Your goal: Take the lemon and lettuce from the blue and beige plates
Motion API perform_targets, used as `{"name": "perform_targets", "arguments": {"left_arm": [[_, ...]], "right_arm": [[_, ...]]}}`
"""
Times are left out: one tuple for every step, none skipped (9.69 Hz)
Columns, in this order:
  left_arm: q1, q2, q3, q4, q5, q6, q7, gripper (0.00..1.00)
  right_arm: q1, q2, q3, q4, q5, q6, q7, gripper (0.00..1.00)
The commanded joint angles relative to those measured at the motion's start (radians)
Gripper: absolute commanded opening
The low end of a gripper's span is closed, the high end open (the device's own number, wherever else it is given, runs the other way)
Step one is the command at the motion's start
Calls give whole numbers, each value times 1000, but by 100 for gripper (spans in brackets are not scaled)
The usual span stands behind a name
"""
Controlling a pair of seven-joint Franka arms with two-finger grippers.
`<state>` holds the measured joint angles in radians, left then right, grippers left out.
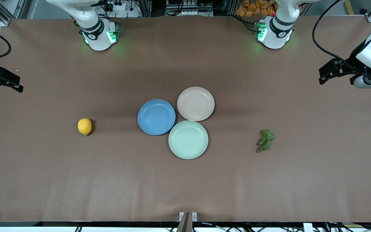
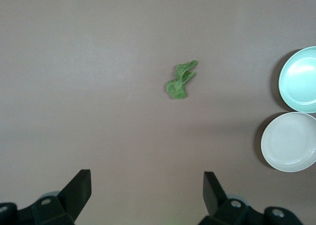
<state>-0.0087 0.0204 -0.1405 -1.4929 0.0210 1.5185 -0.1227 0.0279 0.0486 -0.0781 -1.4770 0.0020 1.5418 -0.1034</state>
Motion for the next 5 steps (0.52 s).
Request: {"name": "perform_targets", "arguments": {"left_arm": [[6,-2,-1,0,-10,8,23,100],[6,-4,-1,0,-10,8,23,100],[6,-2,-1,0,-12,8,23,100],[6,-2,-1,0,-12,8,23,100],[6,-2,-1,0,-12,8,23,100]], "right_arm": [[-20,-30,20,-20,-13,-2,17,100],[-20,-36,20,-29,-13,0,16,100],[-20,-41,20,-32,-13,0,16,100],[-20,-53,20,-52,-13,7,16,100],[-20,-58,20,-63,-13,24,17,100]]}}
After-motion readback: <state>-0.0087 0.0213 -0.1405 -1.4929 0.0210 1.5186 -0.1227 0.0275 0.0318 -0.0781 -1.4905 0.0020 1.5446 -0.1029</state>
